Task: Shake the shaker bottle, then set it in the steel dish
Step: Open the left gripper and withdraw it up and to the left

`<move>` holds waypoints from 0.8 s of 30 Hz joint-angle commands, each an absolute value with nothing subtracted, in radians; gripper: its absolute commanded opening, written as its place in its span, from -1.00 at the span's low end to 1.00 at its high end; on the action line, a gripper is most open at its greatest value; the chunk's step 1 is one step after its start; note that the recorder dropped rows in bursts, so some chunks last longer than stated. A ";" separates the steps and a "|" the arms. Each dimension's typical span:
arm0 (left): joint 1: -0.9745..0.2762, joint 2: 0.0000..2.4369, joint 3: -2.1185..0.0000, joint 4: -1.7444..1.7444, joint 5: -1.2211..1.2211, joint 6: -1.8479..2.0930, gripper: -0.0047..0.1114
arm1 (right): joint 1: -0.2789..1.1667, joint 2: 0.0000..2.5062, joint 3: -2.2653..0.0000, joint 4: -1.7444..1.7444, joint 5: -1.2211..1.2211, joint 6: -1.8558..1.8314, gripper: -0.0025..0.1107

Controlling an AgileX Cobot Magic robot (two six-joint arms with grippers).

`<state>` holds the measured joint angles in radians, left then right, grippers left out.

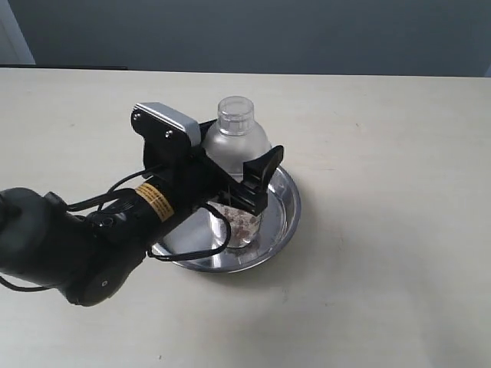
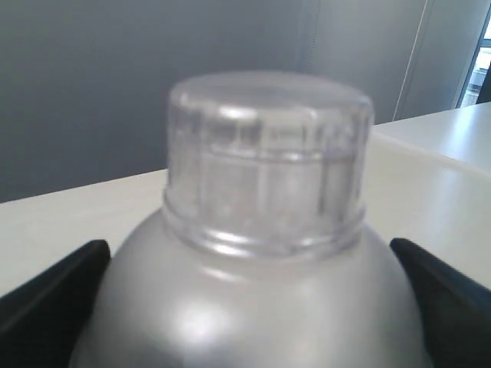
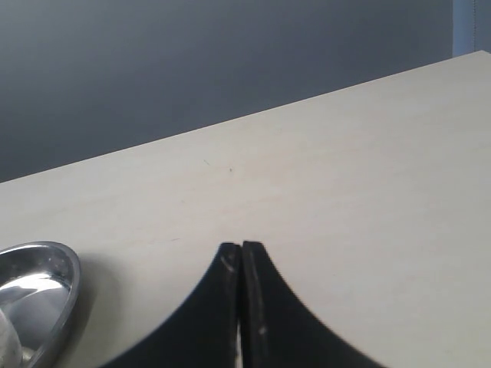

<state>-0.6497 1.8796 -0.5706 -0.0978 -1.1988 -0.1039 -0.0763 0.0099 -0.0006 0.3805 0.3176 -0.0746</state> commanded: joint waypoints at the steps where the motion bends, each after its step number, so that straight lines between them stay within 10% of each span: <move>1: -0.649 1.832 -0.574 -0.094 -1.169 -0.069 0.61 | -0.079 0.005 0.000 0.379 0.307 -0.077 -0.97; 16: -0.649 1.615 -0.574 -0.126 -1.022 0.109 0.54 | -0.079 0.005 0.000 0.379 0.307 -0.077 -0.97; 24: -0.649 1.311 -0.575 -0.149 -0.665 0.280 -0.69 | -0.079 0.005 0.000 0.379 0.307 -0.077 -0.97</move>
